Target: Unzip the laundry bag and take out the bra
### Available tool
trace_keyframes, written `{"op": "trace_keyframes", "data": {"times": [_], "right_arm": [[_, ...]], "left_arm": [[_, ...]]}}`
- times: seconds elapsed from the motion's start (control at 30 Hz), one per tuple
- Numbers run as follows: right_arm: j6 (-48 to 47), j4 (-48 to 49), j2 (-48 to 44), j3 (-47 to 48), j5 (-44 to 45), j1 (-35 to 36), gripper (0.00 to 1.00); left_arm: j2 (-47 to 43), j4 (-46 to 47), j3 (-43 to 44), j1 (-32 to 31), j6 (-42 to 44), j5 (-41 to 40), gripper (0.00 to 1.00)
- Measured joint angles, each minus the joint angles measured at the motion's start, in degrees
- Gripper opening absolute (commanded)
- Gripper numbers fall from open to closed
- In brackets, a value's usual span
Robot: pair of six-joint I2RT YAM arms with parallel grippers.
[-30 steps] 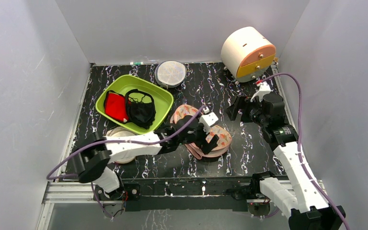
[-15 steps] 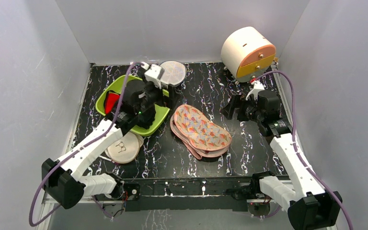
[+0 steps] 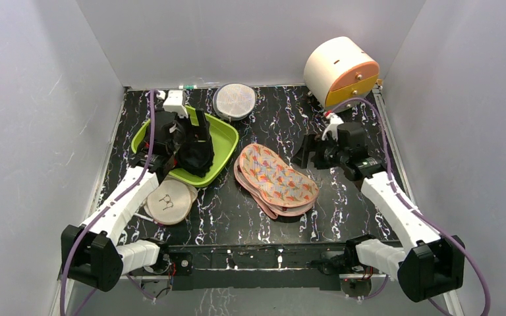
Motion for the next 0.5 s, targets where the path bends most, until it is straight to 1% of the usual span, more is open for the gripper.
{"op": "trace_keyframes", "data": {"times": [0.07,0.13,0.23,0.37,0.43,0.47,0.5], "right_arm": [[-0.09,0.2,0.52,0.02,1.66,2.97,0.83],[-0.35,0.55,2.19,0.17,4.46,7.85,0.81],[-1.51,-0.55,7.17,2.4,9.86,16.44,0.79],[-4.5,-2.82,13.66,6.71,20.04,27.74,0.78],[-5.99,-3.52,15.8,7.67,24.24,32.11,0.78],[-6.91,-4.24,17.35,8.35,27.21,35.3,0.8],[-8.83,-5.25,21.66,9.49,32.41,41.53,0.79]], "left_arm": [[0.0,-0.39,-0.94,0.0,0.02,0.04,0.98],[-0.11,-0.2,-1.25,0.0,0.17,0.04,0.98],[-0.79,0.61,-1.44,0.0,0.5,0.09,0.99],[-2.01,1.51,-1.68,0.0,1.51,0.11,0.98],[-2.29,1.64,-1.81,0.0,2.01,0.09,0.98],[-2.49,1.75,-2.25,0.0,2.58,0.09,0.99],[-2.49,1.75,-2.43,0.0,2.69,0.09,0.98]]}}
